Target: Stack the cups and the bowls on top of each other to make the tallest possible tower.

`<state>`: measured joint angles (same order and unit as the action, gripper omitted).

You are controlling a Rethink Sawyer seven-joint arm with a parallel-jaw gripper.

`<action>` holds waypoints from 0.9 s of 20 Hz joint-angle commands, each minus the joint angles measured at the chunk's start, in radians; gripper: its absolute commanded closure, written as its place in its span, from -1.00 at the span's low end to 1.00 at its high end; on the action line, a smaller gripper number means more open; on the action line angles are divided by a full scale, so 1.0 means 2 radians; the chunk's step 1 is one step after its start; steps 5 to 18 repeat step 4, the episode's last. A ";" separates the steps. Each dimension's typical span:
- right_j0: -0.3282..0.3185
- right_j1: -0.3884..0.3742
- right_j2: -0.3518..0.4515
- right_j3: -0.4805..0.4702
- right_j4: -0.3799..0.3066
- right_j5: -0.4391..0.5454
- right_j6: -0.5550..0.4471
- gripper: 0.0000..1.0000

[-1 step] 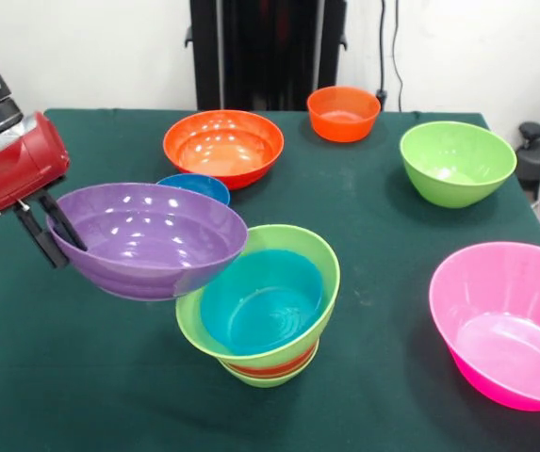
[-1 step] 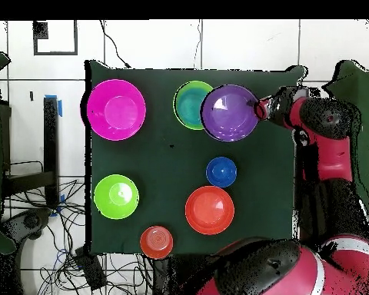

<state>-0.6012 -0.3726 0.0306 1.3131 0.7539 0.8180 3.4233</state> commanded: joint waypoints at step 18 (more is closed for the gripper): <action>0.022 0.007 0.033 -0.022 -0.004 0.000 0.025 1.00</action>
